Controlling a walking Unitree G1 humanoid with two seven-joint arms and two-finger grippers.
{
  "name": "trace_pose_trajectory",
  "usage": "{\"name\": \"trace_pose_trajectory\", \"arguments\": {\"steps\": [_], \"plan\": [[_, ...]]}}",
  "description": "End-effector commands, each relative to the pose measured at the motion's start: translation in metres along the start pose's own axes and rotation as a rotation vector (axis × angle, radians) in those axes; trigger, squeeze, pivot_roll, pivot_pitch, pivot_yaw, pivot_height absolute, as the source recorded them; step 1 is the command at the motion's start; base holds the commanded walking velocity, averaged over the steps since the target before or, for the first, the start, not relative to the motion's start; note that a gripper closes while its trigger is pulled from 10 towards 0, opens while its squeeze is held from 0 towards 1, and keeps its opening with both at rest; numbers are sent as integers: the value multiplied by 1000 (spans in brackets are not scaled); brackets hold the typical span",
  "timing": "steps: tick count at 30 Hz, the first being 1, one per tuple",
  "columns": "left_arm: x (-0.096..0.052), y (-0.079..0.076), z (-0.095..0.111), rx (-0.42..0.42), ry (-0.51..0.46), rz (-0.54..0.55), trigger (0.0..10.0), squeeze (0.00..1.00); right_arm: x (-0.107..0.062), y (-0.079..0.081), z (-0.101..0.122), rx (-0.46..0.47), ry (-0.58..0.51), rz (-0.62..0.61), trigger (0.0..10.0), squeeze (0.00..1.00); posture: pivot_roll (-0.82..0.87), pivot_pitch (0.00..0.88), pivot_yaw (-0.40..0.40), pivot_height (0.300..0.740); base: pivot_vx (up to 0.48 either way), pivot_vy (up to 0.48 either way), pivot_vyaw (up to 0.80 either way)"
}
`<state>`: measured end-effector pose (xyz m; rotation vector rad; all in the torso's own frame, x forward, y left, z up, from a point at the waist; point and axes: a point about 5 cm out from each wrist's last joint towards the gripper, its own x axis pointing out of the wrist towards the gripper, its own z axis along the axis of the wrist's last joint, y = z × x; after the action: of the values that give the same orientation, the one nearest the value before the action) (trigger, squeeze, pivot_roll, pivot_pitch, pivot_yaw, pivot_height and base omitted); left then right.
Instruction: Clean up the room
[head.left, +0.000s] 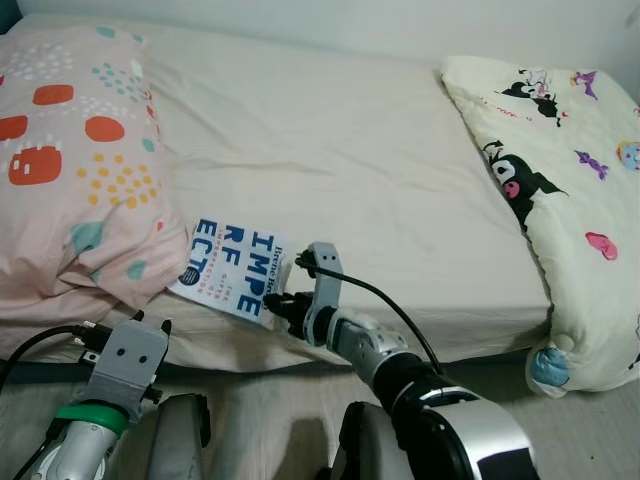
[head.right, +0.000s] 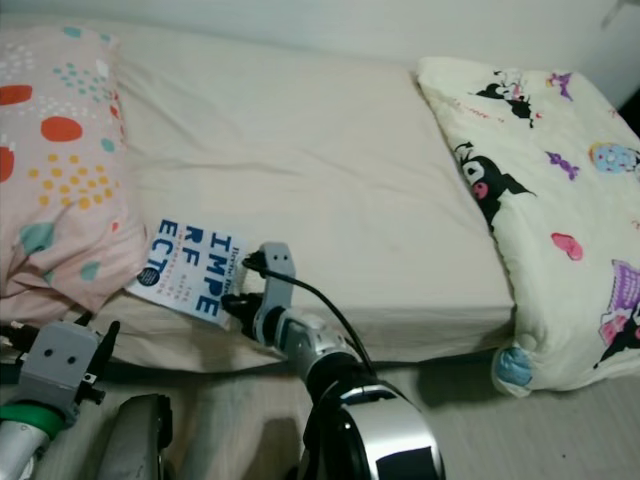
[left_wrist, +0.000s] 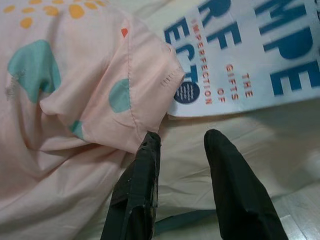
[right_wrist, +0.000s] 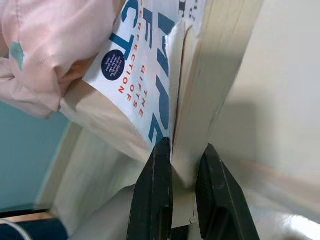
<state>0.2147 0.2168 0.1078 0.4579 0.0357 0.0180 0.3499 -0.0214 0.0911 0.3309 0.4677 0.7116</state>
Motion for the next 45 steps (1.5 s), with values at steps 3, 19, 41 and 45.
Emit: {"name": "trace_pose_trajectory", "arguments": {"steps": [3,19,41,45], "plan": [[-3,-4,-1,-1,17,-14,10000,0,4,8,7,-105,2,43,10000,0,263,170,-156,579,0,0,0],[-5,-7,-1,-7,23,-26,10000,0,4,9,8,-235,66,78,10000,0,268,165,-156,579,0,0,0],[1,-12,0,-15,14,-47,10000,0,0,0,32,-293,-45,-36,10000,0,264,121,-144,579,0,0,0],[5,-15,1,-21,4,-56,10000,0,-3,-6,38,-313,-51,-69,10000,0,254,100,-136,579,0,0,0]]}}
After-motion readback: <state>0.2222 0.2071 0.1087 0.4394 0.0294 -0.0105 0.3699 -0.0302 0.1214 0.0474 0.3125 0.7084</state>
